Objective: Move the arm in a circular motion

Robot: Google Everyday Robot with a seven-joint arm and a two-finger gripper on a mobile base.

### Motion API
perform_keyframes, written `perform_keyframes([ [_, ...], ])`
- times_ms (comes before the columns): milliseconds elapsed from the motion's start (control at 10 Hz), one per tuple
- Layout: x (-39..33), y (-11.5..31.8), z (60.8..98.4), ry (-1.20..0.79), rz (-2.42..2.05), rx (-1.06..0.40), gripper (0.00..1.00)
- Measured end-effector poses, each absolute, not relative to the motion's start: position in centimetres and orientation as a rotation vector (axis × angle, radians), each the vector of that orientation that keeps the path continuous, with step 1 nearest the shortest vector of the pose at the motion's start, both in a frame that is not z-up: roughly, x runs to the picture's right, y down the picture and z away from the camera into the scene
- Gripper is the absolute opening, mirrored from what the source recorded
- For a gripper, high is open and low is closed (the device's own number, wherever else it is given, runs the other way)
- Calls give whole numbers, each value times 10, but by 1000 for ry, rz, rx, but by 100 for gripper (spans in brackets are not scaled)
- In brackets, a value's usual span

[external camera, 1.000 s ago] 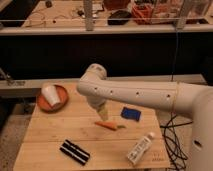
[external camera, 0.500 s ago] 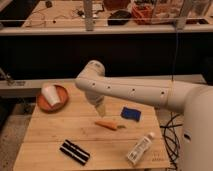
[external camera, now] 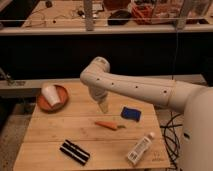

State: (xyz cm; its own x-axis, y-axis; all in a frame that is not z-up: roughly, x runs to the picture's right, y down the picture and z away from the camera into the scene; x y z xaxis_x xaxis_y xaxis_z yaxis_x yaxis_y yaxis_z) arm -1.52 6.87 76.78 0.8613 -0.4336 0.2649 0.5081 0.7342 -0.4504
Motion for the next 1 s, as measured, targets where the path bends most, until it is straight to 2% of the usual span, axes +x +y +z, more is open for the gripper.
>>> perform_keyframes([
  [1000,11,45,786,-174,-433,-546,80],
])
